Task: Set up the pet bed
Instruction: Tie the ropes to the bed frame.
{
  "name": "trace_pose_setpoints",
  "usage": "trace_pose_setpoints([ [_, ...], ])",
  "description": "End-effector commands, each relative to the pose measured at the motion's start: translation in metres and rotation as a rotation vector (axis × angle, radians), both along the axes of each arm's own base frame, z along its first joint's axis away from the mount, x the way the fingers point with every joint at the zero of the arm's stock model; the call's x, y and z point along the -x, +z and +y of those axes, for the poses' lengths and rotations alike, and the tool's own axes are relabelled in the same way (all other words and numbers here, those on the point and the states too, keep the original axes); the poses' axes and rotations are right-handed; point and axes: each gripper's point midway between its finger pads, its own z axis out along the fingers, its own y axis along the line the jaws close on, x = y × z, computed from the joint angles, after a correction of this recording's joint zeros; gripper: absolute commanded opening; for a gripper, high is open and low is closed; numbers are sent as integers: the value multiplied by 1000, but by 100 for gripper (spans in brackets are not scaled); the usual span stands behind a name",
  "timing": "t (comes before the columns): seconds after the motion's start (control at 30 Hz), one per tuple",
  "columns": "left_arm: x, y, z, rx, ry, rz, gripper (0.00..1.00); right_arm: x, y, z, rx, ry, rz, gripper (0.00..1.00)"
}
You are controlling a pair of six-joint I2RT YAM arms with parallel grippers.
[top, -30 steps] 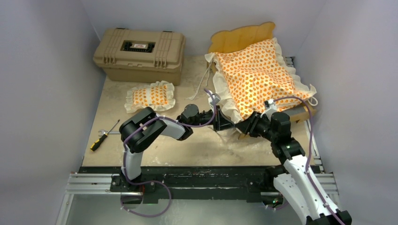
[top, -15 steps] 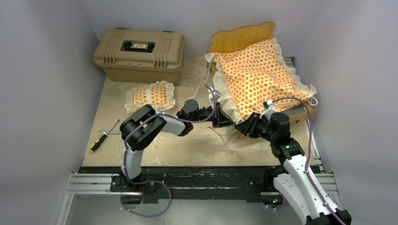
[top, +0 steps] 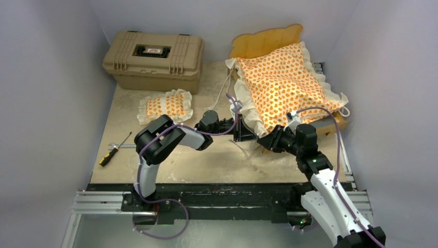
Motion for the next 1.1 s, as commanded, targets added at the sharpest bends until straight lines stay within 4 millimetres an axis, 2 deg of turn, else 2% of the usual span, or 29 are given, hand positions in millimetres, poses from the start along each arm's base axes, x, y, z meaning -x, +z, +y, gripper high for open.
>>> trace_pose_setpoints([
  [0.0,2,25,-2,81,-33,-57,0,-4,2,1,3,17,-38,28],
  [0.33,2,33,-2,96,-32,-68,0,-4,-7,2,8,20,-12,25],
  [0.4,2,33,-2,95,-32,-67,0,-4,-7,1,9,17,-8,20],
  [0.47,3,33,-1,95,-34,-68,0,-4,-7,1,9,13,-9,4],
  [0.5,3,33,-1,95,-33,-68,0,-5,-7,0,11,5,-5,0],
  [0.73,0,32,0,75,-13,-82,1,-4,-6,-2,13,-5,-6,0],
  [0.83,-9,28,4,16,48,-123,17,-5,-6,-2,14,-5,-7,0],
  [1.07,-34,14,36,-238,261,-315,36,-5,-5,-2,14,-10,-7,0],
])
